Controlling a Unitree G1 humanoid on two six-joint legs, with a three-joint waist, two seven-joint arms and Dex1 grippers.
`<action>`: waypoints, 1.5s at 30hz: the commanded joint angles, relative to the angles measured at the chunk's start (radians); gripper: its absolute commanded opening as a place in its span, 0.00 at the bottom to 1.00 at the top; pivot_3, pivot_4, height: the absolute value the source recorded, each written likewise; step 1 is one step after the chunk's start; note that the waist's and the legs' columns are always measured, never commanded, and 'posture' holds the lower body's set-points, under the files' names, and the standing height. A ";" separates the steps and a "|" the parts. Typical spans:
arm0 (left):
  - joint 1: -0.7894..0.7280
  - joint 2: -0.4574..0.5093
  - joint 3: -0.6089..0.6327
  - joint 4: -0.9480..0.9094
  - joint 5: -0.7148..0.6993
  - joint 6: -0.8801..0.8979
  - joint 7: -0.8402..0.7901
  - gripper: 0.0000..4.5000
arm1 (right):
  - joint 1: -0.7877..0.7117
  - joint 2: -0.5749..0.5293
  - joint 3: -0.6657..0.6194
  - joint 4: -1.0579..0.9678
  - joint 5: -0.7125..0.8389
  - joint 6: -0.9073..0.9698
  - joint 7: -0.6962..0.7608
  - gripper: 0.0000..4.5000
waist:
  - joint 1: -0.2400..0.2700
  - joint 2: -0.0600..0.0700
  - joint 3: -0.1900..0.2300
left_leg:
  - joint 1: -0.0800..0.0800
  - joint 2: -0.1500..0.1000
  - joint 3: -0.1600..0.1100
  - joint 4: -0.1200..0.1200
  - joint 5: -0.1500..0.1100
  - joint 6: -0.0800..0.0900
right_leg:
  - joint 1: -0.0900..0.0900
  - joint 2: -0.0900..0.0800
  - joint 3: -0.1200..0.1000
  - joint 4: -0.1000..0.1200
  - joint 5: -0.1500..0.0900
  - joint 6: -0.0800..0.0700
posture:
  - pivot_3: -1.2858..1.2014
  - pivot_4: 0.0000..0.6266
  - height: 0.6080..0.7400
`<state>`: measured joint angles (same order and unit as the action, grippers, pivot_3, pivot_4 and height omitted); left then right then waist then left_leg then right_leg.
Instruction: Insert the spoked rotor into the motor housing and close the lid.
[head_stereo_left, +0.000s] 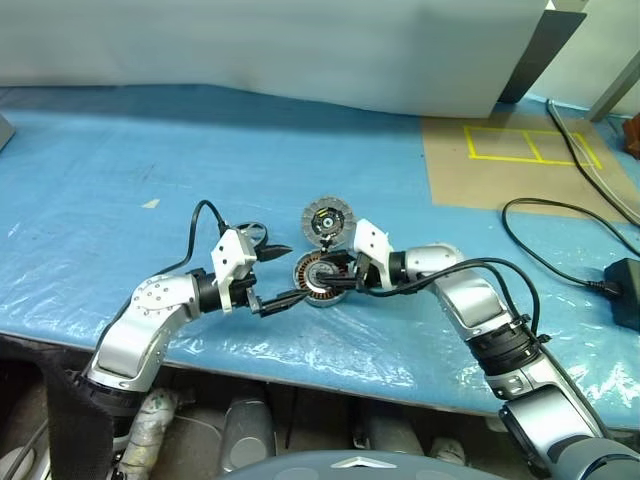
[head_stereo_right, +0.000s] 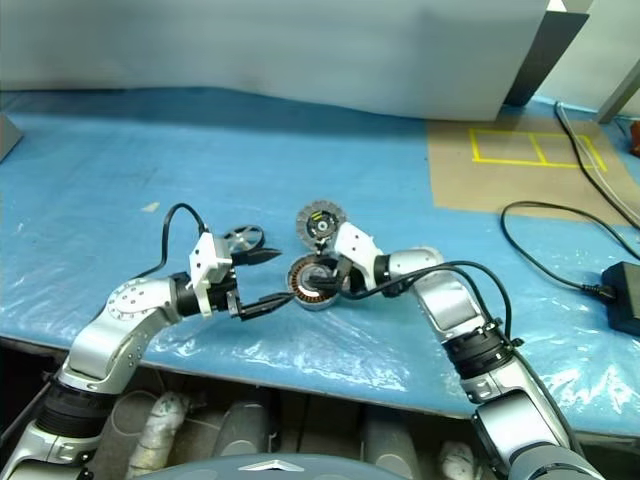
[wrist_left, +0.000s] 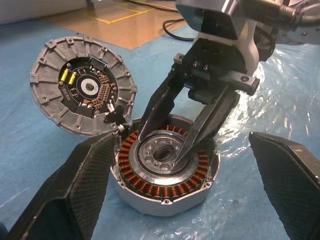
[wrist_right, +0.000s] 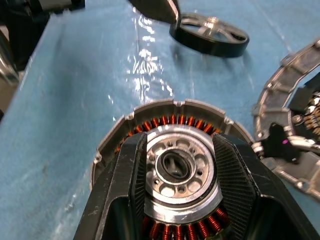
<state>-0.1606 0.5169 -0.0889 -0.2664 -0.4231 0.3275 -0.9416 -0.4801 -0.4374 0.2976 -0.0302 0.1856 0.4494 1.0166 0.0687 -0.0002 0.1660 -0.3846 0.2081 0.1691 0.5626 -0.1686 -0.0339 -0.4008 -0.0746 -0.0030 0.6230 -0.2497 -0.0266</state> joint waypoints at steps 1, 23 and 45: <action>0.004 0.000 0.009 -0.016 -0.006 -0.026 -0.004 1.00 | -0.026 0.014 -0.054 -0.082 0.088 0.065 0.006 0.47 | -0.001 0.000 0.000 | 0.000 0.000 0.000 0.000 0.000 0.000 | 0.000 0.000 0.000 0.000 0.000 0.000 | 0.52 0.24 1.00; 0.004 -0.004 0.002 -0.001 0.005 -0.043 -0.007 1.00 | 0.012 -0.066 0.102 0.096 -0.125 -0.137 0.001 0.01 | 0.001 0.000 -0.001 | 0.004 0.000 0.001 0.000 0.000 0.000 | 0.004 0.000 0.001 0.000 0.000 0.000 | 0.52 0.24 1.00; 0.040 -0.014 -0.002 0.124 0.034 -0.179 -0.064 1.00 | 0.007 -0.048 0.051 0.056 -0.009 -0.025 0.028 0.01 | 0.004 -0.001 -0.003 | 0.014 -0.001 0.003 -0.001 -0.003 0.004 | 0.012 -0.001 0.004 -0.001 0.000 0.001 | 0.52 0.24 1.00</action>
<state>-0.1208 0.5059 -0.0954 -0.1376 -0.3905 0.1758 -0.9955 -0.4880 -0.4863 0.3847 0.0430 0.1173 0.3487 1.0191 0.0724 -0.0014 0.1631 -0.3711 0.2074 0.1718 0.5616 -0.1713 -0.0300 -0.3889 -0.0760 0.0009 0.6220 -0.2501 -0.0259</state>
